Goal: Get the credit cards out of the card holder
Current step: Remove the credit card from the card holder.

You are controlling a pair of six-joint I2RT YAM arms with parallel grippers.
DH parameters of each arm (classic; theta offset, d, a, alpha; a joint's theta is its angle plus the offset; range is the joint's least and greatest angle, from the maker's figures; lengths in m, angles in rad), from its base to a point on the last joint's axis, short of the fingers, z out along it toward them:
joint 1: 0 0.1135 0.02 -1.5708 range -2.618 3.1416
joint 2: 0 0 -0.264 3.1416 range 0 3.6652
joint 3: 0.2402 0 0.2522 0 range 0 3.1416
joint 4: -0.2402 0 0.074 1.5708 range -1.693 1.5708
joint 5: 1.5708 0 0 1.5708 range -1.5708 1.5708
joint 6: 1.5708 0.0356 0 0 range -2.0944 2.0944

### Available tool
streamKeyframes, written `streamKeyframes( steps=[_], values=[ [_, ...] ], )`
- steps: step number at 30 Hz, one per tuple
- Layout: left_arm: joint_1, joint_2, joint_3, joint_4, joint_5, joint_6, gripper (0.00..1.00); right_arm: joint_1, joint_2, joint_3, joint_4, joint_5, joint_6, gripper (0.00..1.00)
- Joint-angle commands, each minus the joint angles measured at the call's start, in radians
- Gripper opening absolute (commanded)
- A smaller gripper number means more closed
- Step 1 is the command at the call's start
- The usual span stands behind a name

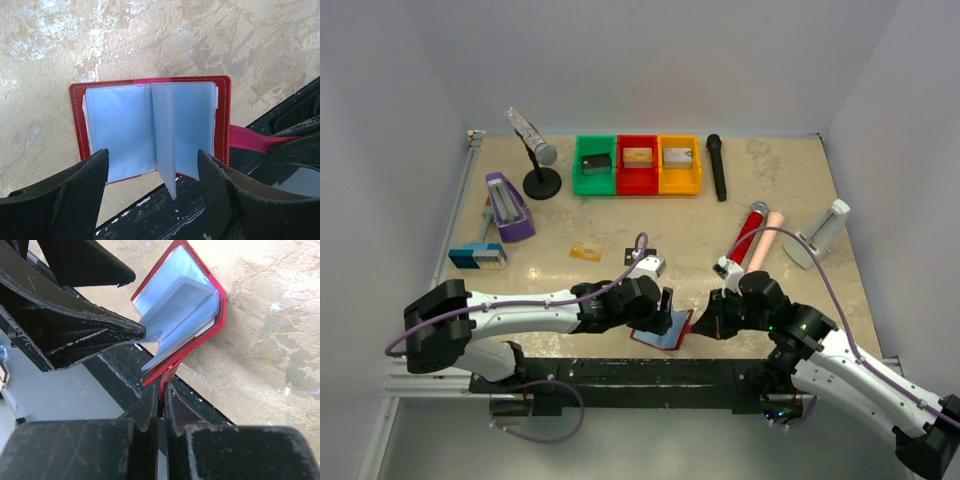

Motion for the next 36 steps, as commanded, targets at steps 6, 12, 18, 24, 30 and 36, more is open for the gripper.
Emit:
streamKeyframes(
  steps=[6, 12, 18, 24, 30, 36],
  values=[
    [-0.001, 0.008, 0.021, 0.008, -0.003, 0.014, 0.74, -0.002, -0.023, 0.000, 0.006, 0.013, -0.011, 0.00],
    [-0.001, 0.018, 0.026, -0.020, -0.028, -0.001, 0.73, -0.002, -0.024, 0.002, 0.000, 0.019, -0.013, 0.00],
    [0.001, 0.010, 0.007, 0.037, 0.001, 0.012, 0.70, -0.004, -0.017, 0.023, -0.090, 0.134, 0.024, 0.06],
    [0.007, 0.022, -0.017, 0.071, 0.024, -0.001, 0.64, -0.004, 0.015, 0.094, -0.205, 0.249, 0.066, 0.50],
    [0.022, 0.001, -0.059, 0.105, 0.034, -0.017, 0.58, -0.002, -0.026, 0.200, -0.270, 0.289, 0.043, 0.52],
    [0.048, -0.021, -0.129, 0.180, 0.055, -0.044, 0.41, -0.001, -0.003, 0.114, 0.084, 0.001, 0.066, 0.12]
  ],
)
